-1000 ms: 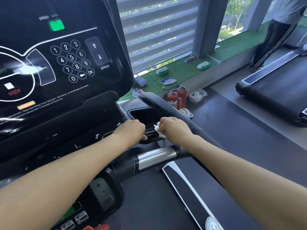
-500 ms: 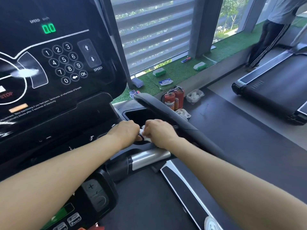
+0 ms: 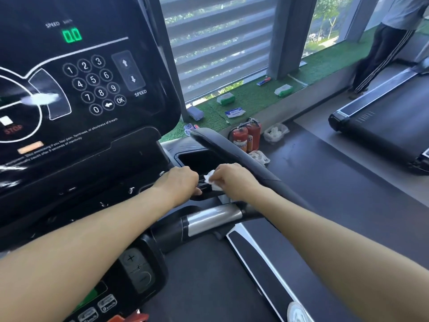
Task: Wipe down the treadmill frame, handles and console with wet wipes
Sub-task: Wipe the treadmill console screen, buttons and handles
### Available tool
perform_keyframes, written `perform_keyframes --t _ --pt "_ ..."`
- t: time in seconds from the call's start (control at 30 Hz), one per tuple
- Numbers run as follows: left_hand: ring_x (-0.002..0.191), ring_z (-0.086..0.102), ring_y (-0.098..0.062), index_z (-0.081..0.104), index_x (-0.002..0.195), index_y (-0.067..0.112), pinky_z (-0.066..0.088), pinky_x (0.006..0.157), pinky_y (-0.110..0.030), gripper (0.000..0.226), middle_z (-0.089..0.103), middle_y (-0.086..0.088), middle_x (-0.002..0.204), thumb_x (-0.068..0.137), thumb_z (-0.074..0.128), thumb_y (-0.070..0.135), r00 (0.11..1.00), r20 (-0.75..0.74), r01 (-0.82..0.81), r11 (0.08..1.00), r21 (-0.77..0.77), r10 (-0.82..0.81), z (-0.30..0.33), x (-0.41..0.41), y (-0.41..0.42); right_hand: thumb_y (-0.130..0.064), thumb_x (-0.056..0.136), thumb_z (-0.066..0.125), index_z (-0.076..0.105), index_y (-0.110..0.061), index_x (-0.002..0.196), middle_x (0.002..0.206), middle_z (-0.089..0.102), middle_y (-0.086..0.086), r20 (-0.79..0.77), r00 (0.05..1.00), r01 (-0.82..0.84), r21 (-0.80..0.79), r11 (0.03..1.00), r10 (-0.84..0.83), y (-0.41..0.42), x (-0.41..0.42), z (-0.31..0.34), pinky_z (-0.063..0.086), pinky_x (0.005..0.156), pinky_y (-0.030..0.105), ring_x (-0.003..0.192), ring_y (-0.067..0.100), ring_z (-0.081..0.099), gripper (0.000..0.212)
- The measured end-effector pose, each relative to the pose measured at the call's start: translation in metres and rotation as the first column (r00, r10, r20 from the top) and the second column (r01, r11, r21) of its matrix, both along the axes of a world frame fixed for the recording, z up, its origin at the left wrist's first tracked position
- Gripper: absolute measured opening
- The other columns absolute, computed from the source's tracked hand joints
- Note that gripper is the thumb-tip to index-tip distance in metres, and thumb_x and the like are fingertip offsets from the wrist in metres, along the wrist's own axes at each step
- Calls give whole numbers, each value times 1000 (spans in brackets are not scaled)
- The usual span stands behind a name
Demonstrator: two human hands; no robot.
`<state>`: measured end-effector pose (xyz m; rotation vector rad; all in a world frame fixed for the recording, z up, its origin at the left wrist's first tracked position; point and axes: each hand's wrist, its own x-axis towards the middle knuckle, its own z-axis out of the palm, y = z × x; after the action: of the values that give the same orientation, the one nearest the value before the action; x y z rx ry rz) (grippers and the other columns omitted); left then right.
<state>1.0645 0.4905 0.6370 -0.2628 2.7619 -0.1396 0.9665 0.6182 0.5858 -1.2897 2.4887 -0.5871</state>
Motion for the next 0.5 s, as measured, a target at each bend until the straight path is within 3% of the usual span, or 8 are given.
perform_keyframes --t 0.17,0.3,0.37,0.5 --pt "86 61 -30 52 71 10 42 67 -33 38 56 -7 79 95 52 39 1000 3 4 999 34 -4 -3 0 -2 -16 97 44 64 -21 116 120 54 7 -82 993 96 175 980 -82 32 -33 -7 42 82 34 114 28 51 28" --pt "75 55 -28 50 68 9 42 65 -34 40 46 -3 67 95 54 38 1000 -9 -10 999 45 10 -1 0 -2 -15 96 47 62 -21 120 128 52 7 -35 988 151 183 971 -147 28 -32 0 44 92 36 126 27 41 28" --pt "76 56 -28 51 68 10 48 70 -37 38 51 -4 71 94 55 38 1000 -19 -14 997 71 16 -1 1 -5 -12 95 51 63 -22 118 126 58 5 18 989 140 156 978 -145 20 -23 6 44 95 34 123 26 48 28" --pt "103 59 -27 65 106 21 50 84 -41 23 63 -2 108 93 54 36 998 -51 -25 987 158 34 2 18 -18 -10 90 57 69 -23 109 116 66 3 60 998 23 61 998 -26 -11 8 11 48 91 33 107 24 59 25"
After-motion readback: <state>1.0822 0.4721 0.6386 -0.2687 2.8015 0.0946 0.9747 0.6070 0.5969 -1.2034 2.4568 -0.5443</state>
